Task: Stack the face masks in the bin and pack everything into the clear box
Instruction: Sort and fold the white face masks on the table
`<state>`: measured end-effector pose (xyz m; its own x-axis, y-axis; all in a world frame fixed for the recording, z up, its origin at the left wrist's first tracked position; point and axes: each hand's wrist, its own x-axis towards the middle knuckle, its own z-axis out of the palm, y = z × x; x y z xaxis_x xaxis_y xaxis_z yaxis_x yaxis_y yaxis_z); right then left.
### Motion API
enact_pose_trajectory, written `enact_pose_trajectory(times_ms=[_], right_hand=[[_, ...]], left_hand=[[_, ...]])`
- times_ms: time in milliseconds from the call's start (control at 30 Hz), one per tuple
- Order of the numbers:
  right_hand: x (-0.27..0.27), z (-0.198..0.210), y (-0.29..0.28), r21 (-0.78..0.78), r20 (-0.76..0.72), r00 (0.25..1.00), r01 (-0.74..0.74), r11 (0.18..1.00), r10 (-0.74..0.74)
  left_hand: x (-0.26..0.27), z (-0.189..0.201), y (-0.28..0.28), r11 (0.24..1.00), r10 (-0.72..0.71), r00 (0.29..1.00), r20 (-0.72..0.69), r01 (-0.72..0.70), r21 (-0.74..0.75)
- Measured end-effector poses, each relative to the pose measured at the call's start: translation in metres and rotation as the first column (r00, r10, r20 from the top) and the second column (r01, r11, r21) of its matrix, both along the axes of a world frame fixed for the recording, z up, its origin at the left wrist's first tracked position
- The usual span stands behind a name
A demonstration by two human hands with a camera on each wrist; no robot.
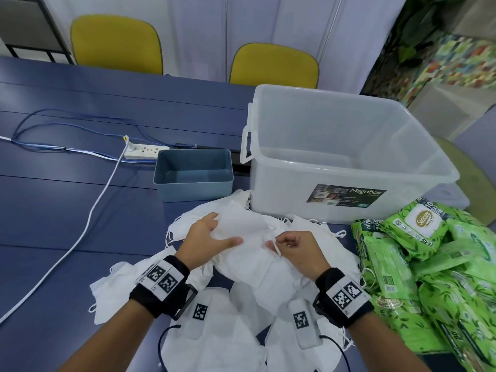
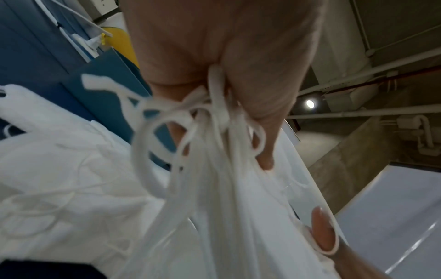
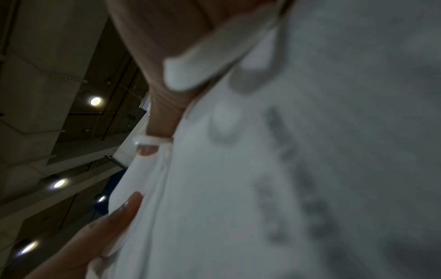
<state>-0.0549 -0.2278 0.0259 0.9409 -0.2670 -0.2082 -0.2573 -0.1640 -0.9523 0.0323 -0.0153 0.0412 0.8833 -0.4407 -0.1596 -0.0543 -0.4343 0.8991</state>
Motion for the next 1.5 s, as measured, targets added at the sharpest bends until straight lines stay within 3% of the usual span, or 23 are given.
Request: enact_pose_trajectory(times_ms=[233,433,600,667,767,867,1067,1167,1300,1367,1500], right_hand=[[-0.006,0.0,0.004,-0.047,-0.043,0.994,-0.1,0.994,0.098],[-0.006,-0.009,0.015,-0.028,-0.013,0.99,-0.144,0.989,0.143],[-0.007,-0.009,-0.001,-0.05,0.012,0.998,-0.061,0.997,0.061],[-0.007,-0.009,-0.009,-0.086,0.012,1.0,-0.021,0.996,0.022],[-0.01,-0.011,-0.02,-0.149,-0.004,1.0,0.008,0.989,-0.009],[-0.011,-0.011,-0.026,-0.226,-0.02,1.0,0.012,0.974,-0.017],[-0.011,-0.01,-0.025,-0.327,-0.01,0.999,-0.033,0.944,0.032],[-0.011,-0.008,-0.017,-0.414,-0.032,0.995,-0.096,0.905,0.09],[-0.007,-0.004,-0.004,-0.519,-0.073,0.99,-0.143,0.843,0.123],[-0.006,0.0,0.0,-0.549,-0.081,0.984,-0.178,0.817,0.16],[-0.004,0.003,0.002,-0.635,-0.071,0.951,-0.276,0.721,0.302]], left_hand=[[0.005,-0.016,-0.002,0.956,0.267,0.963,-0.021,-0.268,-0.122],[-0.003,-0.008,-0.012,0.917,0.347,0.935,-0.079,-0.355,-0.183],[0.004,-0.011,0.005,0.907,0.389,0.919,-0.067,-0.394,-0.148],[0.011,-0.015,0.014,0.918,0.394,0.918,-0.054,-0.395,-0.027],[0.012,-0.01,0.02,0.908,0.258,0.957,0.129,-0.286,0.307],[0.011,-0.005,0.026,0.85,0.118,0.963,0.241,-0.224,0.477],[0.021,0.004,0.037,0.806,0.175,0.92,0.351,-0.338,0.485],[0.021,0.012,0.035,0.834,0.171,0.885,0.434,-0.364,0.414],[0.016,0.011,0.028,0.895,-0.091,0.801,0.592,-0.195,0.401],[0.017,0.008,0.023,0.872,-0.211,0.808,0.549,-0.099,0.48],[0.02,0.002,0.021,0.798,-0.313,0.838,0.447,-0.023,0.602]])
